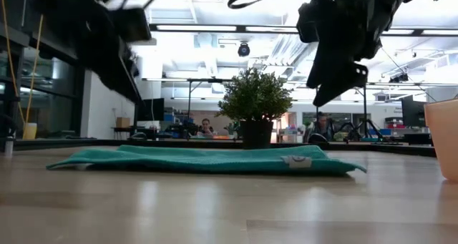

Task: Fold microfiber towels
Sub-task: Fold the blue microfiber towel

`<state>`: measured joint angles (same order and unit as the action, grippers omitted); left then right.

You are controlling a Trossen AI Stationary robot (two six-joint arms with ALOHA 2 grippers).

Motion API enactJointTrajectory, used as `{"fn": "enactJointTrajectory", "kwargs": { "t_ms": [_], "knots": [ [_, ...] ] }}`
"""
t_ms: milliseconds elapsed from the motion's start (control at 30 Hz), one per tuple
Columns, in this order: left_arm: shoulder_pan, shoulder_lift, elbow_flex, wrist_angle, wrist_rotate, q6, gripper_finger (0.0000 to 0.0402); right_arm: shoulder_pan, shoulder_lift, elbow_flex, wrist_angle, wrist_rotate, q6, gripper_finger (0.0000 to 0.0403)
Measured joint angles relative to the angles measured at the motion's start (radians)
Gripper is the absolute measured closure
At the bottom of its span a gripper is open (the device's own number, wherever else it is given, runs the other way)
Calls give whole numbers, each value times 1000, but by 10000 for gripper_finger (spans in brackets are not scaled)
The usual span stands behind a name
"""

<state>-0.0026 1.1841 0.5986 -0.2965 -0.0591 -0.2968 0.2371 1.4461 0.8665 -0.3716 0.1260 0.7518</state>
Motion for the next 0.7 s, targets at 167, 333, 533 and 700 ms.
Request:
{"fn": "enactJointTrajectory", "kwargs": {
  "t_ms": [167,333,533,700],
  "knots": [
    [53,117,-7,29,-51,117,232,-54,7,0,-8,30,-124,155],
    [100,191,-7,24,26,193,232,-105,8,-20,3,30,-183,155],
    [121,262,-6,11,97,193,232,-127,8,-32,17,27,-196,155],
    [121,303,-4,16,96,186,240,-127,23,-32,22,6,-249,155]
  ]
}}
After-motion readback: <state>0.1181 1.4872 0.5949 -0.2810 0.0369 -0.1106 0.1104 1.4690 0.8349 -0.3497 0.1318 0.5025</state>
